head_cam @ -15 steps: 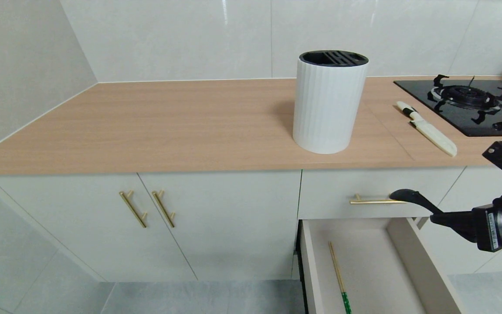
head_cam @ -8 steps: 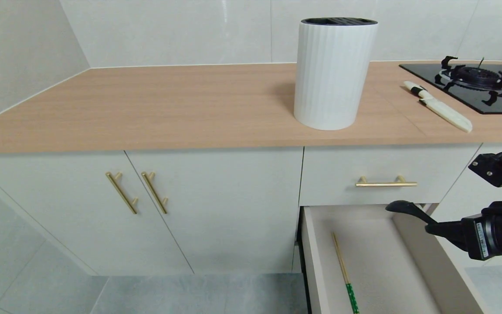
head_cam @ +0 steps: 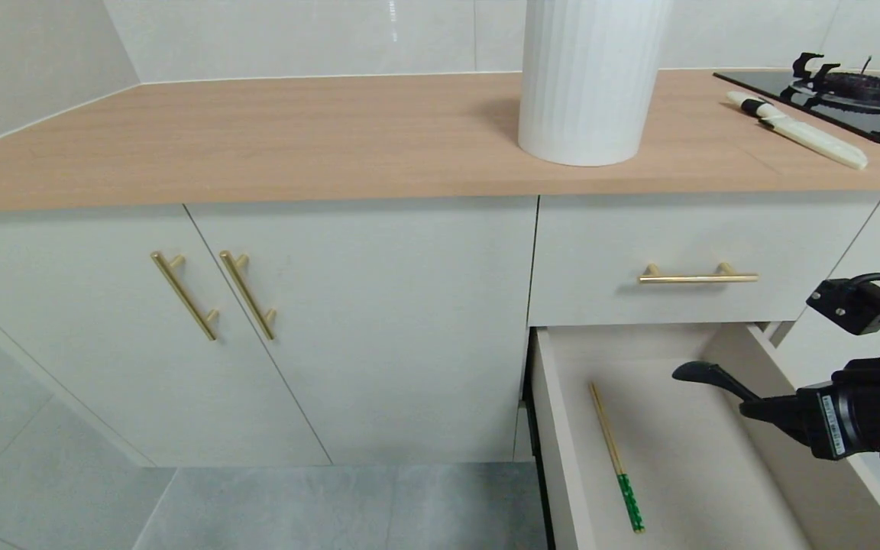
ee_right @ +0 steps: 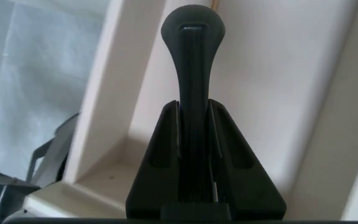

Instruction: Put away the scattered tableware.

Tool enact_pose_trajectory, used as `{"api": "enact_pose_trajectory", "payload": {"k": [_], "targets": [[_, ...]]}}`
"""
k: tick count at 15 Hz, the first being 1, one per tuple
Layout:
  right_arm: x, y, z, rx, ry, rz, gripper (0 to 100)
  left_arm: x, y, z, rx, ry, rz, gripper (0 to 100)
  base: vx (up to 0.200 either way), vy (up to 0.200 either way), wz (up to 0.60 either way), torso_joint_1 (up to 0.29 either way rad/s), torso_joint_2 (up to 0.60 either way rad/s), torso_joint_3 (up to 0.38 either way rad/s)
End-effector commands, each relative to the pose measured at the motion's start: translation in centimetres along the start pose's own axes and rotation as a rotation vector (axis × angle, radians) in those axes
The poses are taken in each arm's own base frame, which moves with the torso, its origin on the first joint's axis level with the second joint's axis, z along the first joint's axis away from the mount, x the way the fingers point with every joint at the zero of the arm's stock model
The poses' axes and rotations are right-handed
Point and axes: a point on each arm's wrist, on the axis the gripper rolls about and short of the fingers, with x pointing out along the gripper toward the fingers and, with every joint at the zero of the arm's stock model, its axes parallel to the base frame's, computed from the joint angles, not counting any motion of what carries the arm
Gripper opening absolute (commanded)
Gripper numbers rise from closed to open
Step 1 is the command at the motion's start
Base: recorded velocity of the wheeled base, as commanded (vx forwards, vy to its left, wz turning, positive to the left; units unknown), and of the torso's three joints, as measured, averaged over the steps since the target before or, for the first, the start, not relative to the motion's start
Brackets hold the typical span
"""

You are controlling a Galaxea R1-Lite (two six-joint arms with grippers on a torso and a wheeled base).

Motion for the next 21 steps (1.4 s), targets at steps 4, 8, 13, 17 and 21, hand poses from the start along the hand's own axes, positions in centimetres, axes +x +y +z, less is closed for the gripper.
{"api": "enact_pose_trajectory", "payload": {"k": [4,8,13,17,21], "targets": [[0.7,-0.1,-0.1,-0.011,0.025,-0.001,0,0.0,0.0,0.0,0.0,0.0,0.0,100,0.0,0.0,0.0,-0.043,0.12,0.066],[2.4,-0.4,-0.3,-0.004,0.079,-0.002,0,0.0,0.0,0.0,0.0,0.0,0.0,100,0.0,0.0,0.0,0.0,0.0,0.0],[10.4,-2.0,-1.5,0.064,0.195,-0.127,0,0.0,0.0,0.0,0.0,-0.002,0.0,100,0.0,0.0,0.0,0.0,0.0,0.0],[15.2,-2.9,-3.3,0.147,0.218,-0.139,0,0.0,0.0,0.0,0.0,0.0,0.0,100,0.0,0.0,0.0,0.0,0.0,0.0],[17.4,-3.2,-4.8,0.144,0.211,-0.137,0,0.0,0.0,0.0,0.0,0.0,0.0,100,0.0,0.0,0.0,0.0,0.0,0.0]]}}
